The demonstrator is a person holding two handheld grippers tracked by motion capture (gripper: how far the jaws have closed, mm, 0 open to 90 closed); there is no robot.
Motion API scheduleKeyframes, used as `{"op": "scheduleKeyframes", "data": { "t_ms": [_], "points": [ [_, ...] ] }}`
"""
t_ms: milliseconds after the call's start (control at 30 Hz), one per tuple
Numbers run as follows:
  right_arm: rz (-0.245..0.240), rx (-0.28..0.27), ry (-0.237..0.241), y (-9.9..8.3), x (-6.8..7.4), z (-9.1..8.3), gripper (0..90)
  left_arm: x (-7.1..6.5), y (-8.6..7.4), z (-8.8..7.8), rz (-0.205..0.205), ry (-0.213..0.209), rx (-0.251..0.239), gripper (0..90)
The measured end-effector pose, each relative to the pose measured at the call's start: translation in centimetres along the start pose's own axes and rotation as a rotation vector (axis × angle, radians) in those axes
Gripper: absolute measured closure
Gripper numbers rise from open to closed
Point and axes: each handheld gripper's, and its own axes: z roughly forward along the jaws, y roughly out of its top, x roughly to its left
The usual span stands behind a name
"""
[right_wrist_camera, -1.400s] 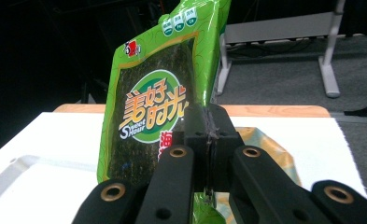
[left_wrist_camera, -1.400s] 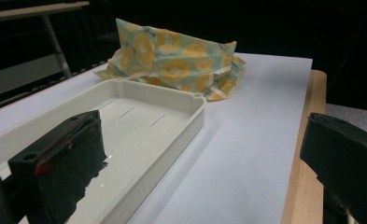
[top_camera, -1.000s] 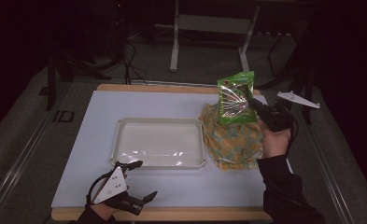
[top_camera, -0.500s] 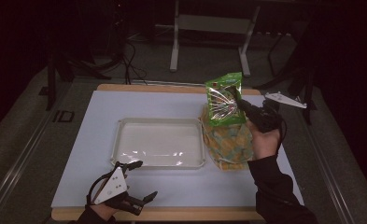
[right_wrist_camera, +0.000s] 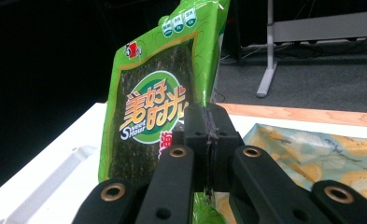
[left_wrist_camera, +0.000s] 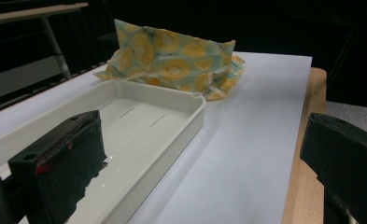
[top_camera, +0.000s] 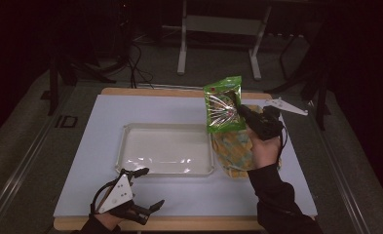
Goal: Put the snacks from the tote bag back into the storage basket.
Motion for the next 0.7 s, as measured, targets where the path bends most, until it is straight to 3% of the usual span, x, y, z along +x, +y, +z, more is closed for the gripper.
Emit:
{"op": "scheduleKeyframes", "data": {
  "t_ms": [267,700],
  "points": [
    [-0.013,0.013,0.017,-0.8,1.5,0.9,89.1,-0.1,0.0,0.0,0.004,-0.001,0.0,0.4],
    [0.038,0.021,0.055,-2.8,3.3,2.7,89.1,0.0,0.0,0.0,0.009,0.003,-0.004,0.4]
  ]
}}
